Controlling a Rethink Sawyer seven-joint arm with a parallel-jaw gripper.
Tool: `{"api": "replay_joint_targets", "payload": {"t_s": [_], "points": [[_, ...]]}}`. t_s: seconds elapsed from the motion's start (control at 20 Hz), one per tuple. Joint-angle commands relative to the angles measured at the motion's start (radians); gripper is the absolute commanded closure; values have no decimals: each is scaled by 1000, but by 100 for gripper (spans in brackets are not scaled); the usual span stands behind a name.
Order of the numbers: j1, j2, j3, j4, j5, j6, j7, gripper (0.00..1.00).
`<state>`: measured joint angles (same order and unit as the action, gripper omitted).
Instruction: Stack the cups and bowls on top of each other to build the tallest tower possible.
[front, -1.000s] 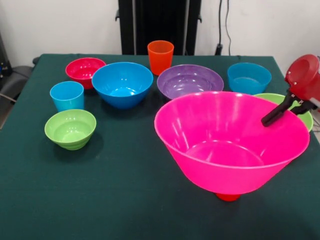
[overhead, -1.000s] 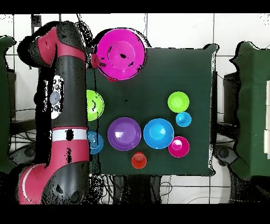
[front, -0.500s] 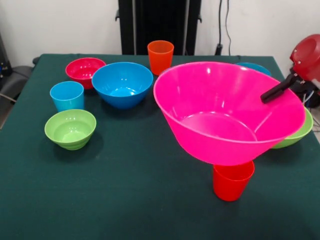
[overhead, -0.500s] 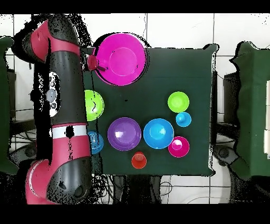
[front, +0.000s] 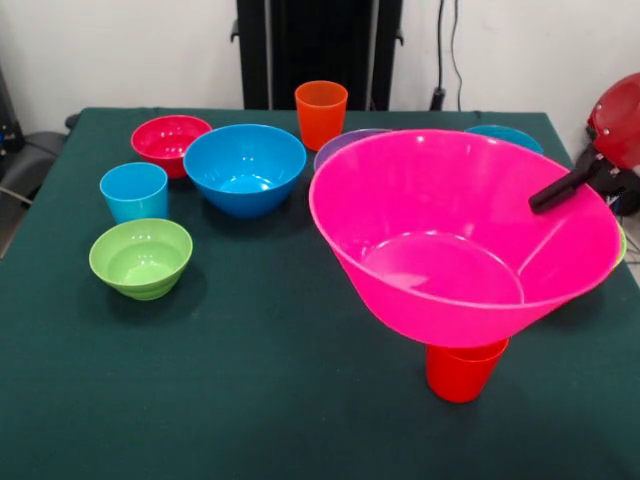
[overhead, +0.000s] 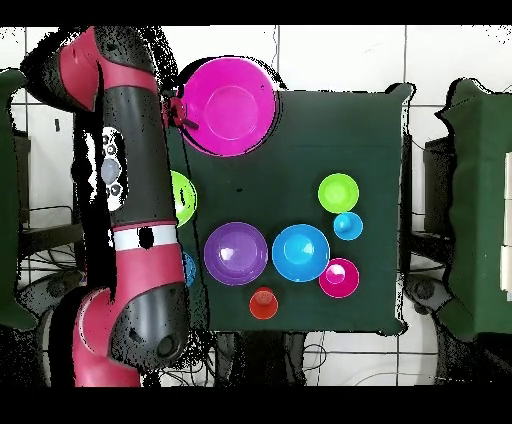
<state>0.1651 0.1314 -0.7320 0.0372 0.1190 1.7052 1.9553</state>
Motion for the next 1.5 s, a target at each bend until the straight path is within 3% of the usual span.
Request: {"api": "replay_joint_targets", "payload": {"t_s": [0.05,0.7,0.9,1.1,1.5], "points": [[-49,55,-108,-90,135,62,-176,100],[-80,91,-358,-106,390,29,-111,100],[-81,93,-396,-92,433,7,-121,100],[-87,98,-454,-86,523,-2,-102,100],[-94,102,-532,-74,596,-24,-109,100]]}}
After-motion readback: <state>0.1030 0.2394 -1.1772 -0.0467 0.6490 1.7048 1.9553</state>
